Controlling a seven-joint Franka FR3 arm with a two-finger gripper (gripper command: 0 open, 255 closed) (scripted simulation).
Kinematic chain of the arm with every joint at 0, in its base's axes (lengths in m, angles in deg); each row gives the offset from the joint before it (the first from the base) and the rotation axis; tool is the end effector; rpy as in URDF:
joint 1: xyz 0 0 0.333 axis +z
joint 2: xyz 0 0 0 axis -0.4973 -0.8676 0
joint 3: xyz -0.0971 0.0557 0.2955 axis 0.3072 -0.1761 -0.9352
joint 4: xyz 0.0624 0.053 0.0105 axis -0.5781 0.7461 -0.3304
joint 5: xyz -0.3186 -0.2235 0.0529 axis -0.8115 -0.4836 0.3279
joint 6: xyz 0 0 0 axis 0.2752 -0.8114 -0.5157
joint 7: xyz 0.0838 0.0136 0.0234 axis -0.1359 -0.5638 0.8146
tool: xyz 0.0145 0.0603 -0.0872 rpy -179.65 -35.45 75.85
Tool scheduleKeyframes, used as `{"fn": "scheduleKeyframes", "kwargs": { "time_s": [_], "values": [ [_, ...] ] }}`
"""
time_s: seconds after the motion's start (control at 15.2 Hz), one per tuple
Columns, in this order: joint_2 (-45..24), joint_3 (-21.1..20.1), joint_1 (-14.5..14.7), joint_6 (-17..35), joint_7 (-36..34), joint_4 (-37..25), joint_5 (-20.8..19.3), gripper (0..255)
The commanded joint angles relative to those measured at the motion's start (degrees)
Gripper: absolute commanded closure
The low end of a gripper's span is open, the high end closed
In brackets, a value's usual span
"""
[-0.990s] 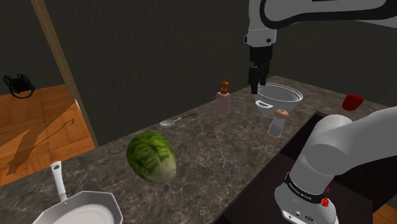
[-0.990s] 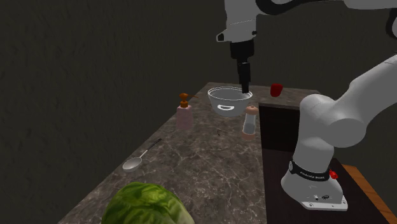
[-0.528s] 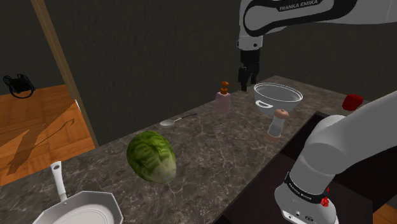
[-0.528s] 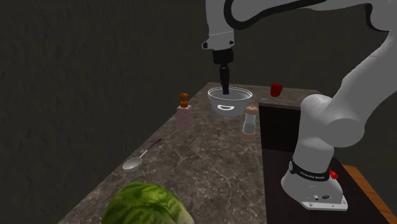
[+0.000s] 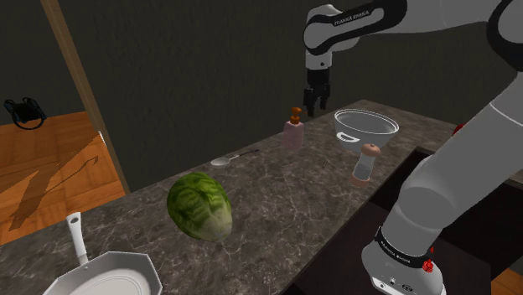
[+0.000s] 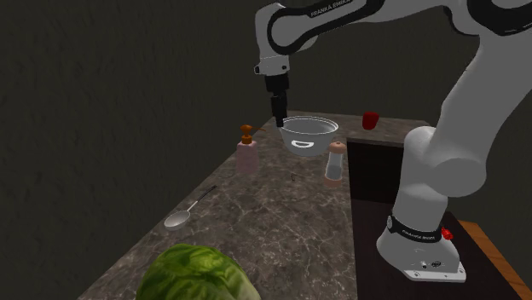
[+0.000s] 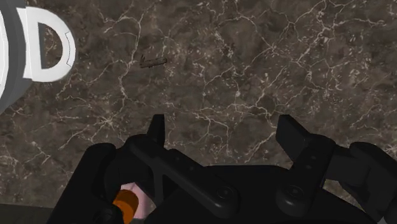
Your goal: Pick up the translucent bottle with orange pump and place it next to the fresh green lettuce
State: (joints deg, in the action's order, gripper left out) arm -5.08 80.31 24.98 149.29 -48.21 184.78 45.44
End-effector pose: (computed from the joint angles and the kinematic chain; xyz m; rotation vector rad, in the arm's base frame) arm 0.4366 -0.1466 0.5049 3.0856 0.0097 -0.2315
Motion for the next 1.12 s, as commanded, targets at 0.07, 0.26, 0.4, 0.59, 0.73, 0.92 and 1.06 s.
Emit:
{"fn": "scheduleKeyframes", "kwargs": {
  "time_s": [0.07,0.26,0.4,0.59,0.73,0.92,1.06],
  "values": [
    [-6.19,1.83,-0.76,1.88,1.85,-4.51,1.01,0],
    [-12.69,3.42,-1.67,3.11,3.85,-9.82,2.59,0],
    [-17.12,4.30,-2.44,3.57,5.22,-13.75,3.90,0],
    [-23.93,5.33,-3.88,3.68,7.26,-20.28,6.17,0],
    [-28.60,5.82,-5.06,3.33,8.54,-25.13,7.80,0],
    [-32.06,5.98,-6.11,3.62,9.39,-28.17,9.00,0],
    [-32.14,5.96,-6.12,5.14,9.41,-26.73,9.03,0]
  ]
}}
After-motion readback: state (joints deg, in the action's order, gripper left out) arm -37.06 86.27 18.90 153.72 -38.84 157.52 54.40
